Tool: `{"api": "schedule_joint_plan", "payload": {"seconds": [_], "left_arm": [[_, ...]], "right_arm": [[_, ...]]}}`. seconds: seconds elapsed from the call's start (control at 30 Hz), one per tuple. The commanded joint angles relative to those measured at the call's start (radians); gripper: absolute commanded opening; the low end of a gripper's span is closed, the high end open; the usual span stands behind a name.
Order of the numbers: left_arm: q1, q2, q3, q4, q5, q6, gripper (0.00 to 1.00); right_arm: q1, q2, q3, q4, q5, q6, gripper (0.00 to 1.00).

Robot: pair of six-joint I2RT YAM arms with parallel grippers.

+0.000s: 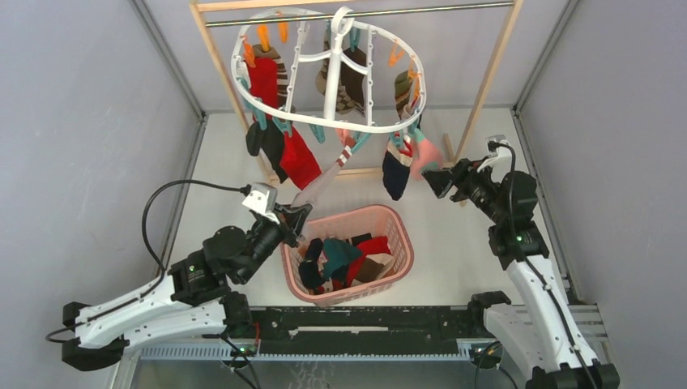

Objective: Remove the socks clipped to the hanger
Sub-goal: Remove the sock from the hanger.

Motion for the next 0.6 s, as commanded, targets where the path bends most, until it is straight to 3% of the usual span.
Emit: {"api": "schedule_joint_plan", "payload": {"seconds": [0.0,0.33,0.57], "left_arm": [[0.007,-0.027,0.059,-0.01,0.001,0.005,0.0],[0.006,-0.055,0.064,-0.045,-0.008,0.013,0.0],[0.008,-0.06,0.064,-0.052,-0.015,0.016,0.0]], "right_arm": [[-0.035,0.042,-0.002,0.21,-0.17,0.013,0.73],[-0.065,0.13,-0.026,0.346,-0.118,0.01,0.75],[-0.075,0.215,-0.006,0.439,-0.229,0.015,0.78]]}}
